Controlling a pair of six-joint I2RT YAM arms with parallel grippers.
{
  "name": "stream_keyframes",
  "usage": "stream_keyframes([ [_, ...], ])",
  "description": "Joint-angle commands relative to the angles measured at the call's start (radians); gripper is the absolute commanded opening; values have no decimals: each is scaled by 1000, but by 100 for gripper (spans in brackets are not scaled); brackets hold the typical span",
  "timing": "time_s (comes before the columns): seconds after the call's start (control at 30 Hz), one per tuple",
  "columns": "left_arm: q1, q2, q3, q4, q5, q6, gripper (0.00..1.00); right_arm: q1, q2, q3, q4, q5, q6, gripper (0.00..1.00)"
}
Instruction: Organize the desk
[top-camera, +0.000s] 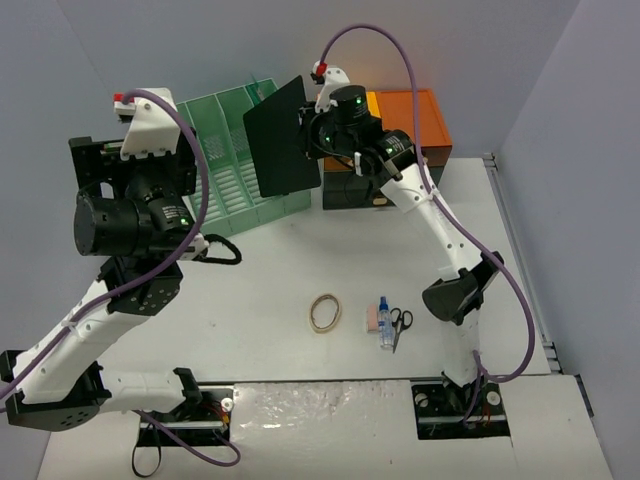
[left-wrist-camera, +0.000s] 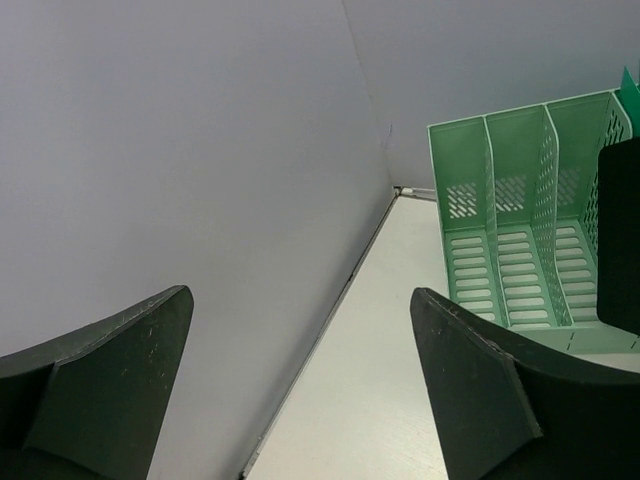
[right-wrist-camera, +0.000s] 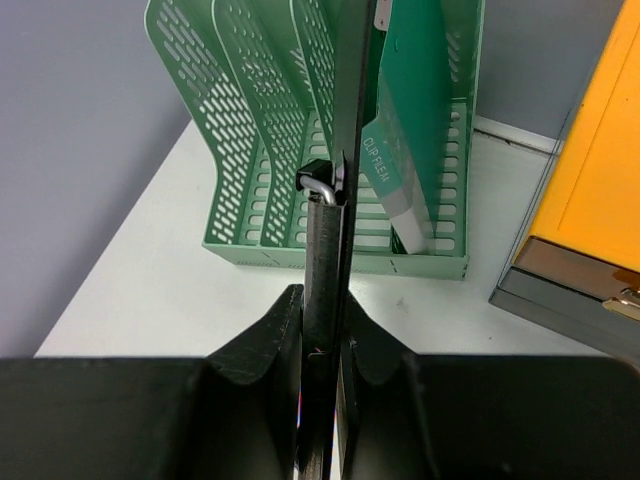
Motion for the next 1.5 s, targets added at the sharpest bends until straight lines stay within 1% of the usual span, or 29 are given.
stream_keyframes([
  [0.0,-11,-15,-16,152,-217,83,88,55,-29,31,82,63,-86,0],
  [0.1,-17,-27,-31,153,-228,75,88,80,-2,34,90,89,-115,0],
  [0.2,-31,-35,-46,154,-239,71,88,121,20,32,101,173,-172,0],
  [0.3,-45,-45,-59,161,-245,67,88,166,32,10,152,243,-221,0],
  [0.4,-51,-63,-75,164,-254,66,88,186,48,8,181,333,-256,0],
  [0.47,-61,-77,-88,164,-256,66,88,188,57,8,195,360,-263,0],
  [0.73,-69,-96,-108,151,-256,63,88,186,105,35,253,412,-312,0],
  [0.83,-69,-96,-116,152,-256,60,88,181,120,43,266,410,-320,0],
  [1.07,-69,-93,-113,151,-256,58,88,166,152,13,265,396,-292,0],
  [1.2,-69,-91,-119,150,-256,56,88,166,124,-51,282,402,-287,0],
  [1.47,-68,-91,-142,145,-255,31,88,170,14,-135,298,409,-288,0],
])
